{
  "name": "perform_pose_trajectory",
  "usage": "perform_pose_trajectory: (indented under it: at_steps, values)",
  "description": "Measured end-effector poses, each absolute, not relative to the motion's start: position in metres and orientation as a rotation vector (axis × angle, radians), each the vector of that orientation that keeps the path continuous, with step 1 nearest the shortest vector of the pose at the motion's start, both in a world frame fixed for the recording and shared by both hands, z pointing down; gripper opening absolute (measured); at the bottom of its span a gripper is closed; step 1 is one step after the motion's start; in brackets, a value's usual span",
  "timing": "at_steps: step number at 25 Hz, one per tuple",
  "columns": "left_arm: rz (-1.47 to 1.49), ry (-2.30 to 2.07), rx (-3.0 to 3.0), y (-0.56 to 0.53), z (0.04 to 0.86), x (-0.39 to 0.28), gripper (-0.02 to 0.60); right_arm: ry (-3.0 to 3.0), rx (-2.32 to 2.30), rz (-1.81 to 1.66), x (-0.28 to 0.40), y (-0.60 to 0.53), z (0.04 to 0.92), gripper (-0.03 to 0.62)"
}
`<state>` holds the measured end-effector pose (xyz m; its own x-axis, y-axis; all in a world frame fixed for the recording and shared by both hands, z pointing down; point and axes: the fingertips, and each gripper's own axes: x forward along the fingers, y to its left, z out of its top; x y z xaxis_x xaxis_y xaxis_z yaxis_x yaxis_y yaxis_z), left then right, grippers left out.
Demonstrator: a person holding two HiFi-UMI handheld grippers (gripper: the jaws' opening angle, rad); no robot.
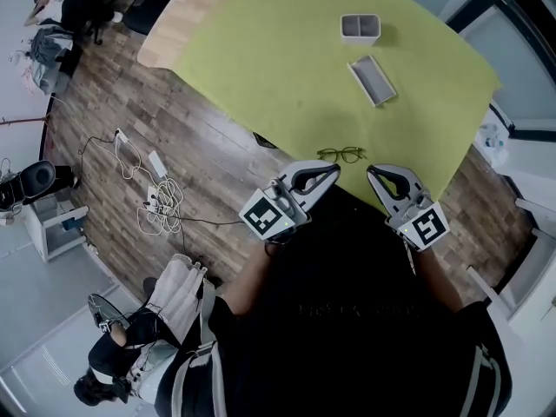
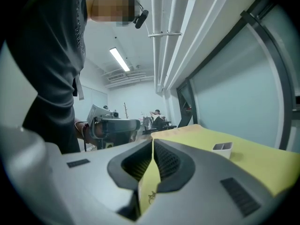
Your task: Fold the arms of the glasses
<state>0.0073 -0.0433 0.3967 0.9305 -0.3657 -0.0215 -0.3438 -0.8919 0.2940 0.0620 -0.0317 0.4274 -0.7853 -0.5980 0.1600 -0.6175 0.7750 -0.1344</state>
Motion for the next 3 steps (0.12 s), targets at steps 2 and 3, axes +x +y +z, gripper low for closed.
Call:
perform_pose_trajectory:
  at_steps: [2, 3]
  values:
    - [-0.109, -0.526, 2.803, -0.0439, 0.3961, 0.0072, 0.018, -2.868, 0.979, 0.276, 0.0596, -0.0317, 0.4227, 0.031]
    - [-0.108, -0.527, 2.802, -0.0441, 0.3961, 0.0071, 0.018, -2.879, 0.977, 0.276, 0.0579, -0.0318, 0.4192, 0.031]
